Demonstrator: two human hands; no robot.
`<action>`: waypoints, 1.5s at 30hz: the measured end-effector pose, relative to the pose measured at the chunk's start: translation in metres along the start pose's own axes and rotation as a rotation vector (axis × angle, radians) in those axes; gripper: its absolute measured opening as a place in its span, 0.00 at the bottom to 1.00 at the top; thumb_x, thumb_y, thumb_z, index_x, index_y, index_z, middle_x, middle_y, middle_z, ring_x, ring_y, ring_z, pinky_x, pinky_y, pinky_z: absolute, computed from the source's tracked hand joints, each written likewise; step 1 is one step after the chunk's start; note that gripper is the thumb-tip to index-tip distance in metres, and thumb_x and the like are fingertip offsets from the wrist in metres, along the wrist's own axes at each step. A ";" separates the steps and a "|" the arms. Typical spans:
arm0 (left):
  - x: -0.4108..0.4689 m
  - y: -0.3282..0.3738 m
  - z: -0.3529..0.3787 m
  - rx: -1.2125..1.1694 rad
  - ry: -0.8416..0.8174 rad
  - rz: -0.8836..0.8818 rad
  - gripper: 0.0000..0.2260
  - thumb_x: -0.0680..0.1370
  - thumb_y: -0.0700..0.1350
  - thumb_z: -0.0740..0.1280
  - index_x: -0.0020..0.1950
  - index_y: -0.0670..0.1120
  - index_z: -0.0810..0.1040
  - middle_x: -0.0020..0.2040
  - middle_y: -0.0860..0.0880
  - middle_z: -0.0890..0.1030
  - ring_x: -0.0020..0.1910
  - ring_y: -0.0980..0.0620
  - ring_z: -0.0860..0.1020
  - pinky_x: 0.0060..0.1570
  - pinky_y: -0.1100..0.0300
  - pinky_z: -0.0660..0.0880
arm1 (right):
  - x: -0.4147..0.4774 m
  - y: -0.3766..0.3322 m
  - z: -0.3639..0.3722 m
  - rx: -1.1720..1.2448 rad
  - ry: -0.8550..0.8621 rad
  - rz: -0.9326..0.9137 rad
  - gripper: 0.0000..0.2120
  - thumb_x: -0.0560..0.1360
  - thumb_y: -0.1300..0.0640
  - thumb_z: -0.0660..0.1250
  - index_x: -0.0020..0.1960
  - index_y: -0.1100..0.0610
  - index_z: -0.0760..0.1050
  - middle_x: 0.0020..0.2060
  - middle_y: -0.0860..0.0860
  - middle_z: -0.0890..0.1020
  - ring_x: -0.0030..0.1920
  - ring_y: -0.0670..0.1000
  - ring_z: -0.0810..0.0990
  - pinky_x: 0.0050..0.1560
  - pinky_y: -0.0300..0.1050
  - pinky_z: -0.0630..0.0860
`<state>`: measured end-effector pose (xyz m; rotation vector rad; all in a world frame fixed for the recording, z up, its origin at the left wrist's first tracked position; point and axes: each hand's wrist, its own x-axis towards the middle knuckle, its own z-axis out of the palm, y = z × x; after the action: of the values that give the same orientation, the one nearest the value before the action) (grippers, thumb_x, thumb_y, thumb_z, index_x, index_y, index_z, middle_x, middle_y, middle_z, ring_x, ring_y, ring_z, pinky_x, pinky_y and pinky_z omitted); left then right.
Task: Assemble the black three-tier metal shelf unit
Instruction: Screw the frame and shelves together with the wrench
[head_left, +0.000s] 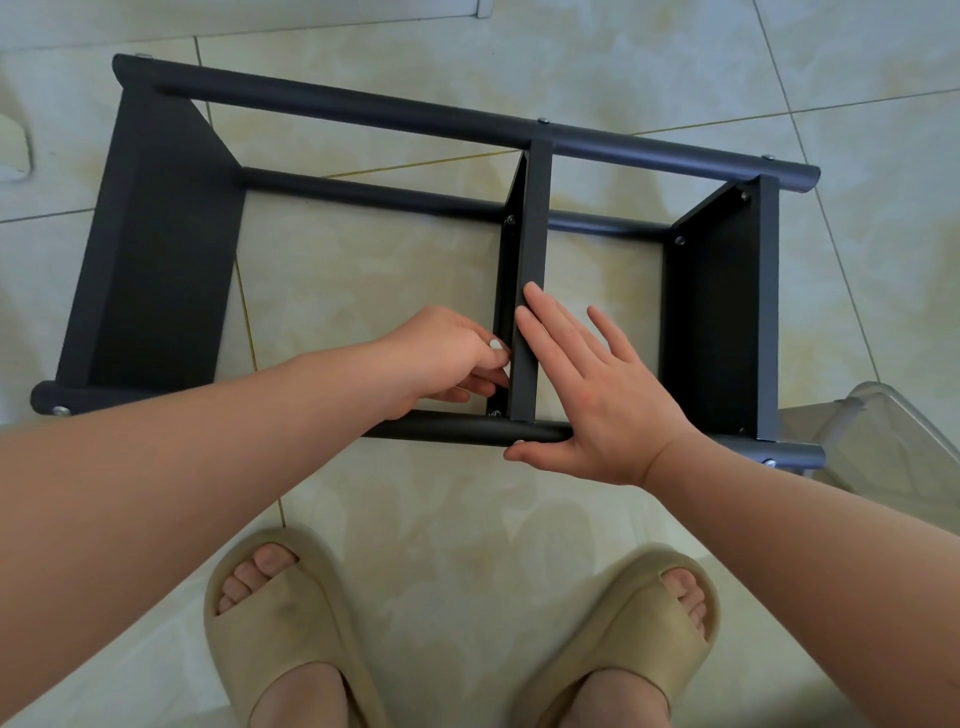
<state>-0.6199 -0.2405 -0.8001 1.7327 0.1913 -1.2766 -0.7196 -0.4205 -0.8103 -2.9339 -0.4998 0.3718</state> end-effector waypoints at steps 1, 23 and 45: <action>0.000 0.000 0.001 -0.005 0.004 -0.002 0.04 0.80 0.46 0.68 0.52 0.48 0.80 0.41 0.52 0.87 0.42 0.55 0.83 0.44 0.59 0.75 | 0.000 0.000 0.000 -0.001 0.001 0.000 0.54 0.72 0.24 0.57 0.83 0.61 0.47 0.82 0.54 0.45 0.82 0.52 0.47 0.80 0.61 0.51; 0.002 -0.002 -0.003 0.050 -0.107 0.022 0.06 0.84 0.44 0.62 0.51 0.43 0.77 0.41 0.51 0.85 0.42 0.55 0.82 0.46 0.61 0.75 | 0.000 0.000 0.000 -0.012 -0.008 0.002 0.54 0.73 0.24 0.57 0.83 0.60 0.46 0.82 0.54 0.44 0.82 0.52 0.47 0.79 0.60 0.52; -0.004 -0.006 -0.019 0.229 -0.210 0.058 0.07 0.84 0.41 0.61 0.49 0.44 0.78 0.44 0.52 0.86 0.43 0.58 0.82 0.47 0.61 0.75 | 0.000 0.000 -0.001 -0.008 -0.019 0.004 0.54 0.73 0.24 0.56 0.83 0.60 0.46 0.82 0.54 0.43 0.82 0.52 0.47 0.79 0.61 0.51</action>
<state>-0.6126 -0.2214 -0.7998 1.7646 -0.1305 -1.4717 -0.7188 -0.4207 -0.8091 -2.9419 -0.4988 0.4000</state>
